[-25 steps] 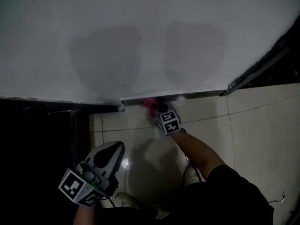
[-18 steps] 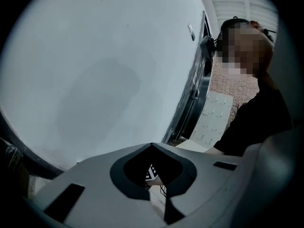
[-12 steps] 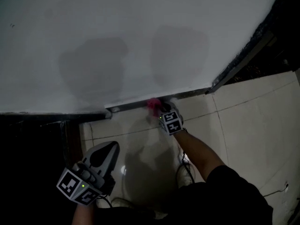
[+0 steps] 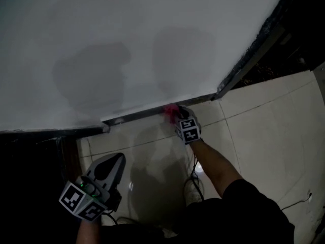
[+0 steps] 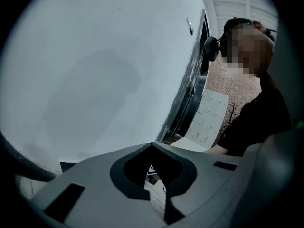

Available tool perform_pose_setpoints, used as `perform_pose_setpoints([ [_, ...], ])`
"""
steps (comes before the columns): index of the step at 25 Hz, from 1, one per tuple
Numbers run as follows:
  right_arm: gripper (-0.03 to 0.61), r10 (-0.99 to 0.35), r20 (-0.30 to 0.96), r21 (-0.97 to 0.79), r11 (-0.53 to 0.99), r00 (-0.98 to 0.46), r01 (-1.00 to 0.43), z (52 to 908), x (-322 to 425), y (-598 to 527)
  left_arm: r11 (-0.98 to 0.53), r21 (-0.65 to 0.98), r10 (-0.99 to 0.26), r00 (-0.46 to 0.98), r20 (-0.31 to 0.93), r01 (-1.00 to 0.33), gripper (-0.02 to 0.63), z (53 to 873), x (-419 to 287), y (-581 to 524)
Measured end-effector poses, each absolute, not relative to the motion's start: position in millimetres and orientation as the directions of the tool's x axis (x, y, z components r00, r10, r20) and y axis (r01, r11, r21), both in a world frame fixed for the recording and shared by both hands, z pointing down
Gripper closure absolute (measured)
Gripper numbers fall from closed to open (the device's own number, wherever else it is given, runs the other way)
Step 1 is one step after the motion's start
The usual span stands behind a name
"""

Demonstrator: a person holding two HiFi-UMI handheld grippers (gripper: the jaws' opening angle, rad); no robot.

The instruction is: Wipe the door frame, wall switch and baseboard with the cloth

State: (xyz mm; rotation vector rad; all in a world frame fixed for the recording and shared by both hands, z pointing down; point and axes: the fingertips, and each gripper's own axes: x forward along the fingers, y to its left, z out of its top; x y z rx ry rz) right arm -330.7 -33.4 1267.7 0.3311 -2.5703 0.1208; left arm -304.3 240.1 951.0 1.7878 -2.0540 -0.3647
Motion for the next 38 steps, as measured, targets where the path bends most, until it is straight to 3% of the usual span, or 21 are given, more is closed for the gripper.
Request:
perform_pose_setpoints([
  [19, 0.518, -0.411, 0.546, 0.001, 0.871, -0.73, -0.49, 1274.4, -251.5, -154.4, 0.128, 0.455, -0.987, -0.066, 0.149, -0.881, 0.614, 971.0, -300.8, 208.8],
  [38, 0.518, -0.553, 0.533, -0.031, 0.744, -0.641, -0.668, 1263.9, -202.0, -209.9, 0.21, 0.444, -0.973, -0.144, 0.178, -0.871, 0.614, 975.5, -317.2, 223.5],
])
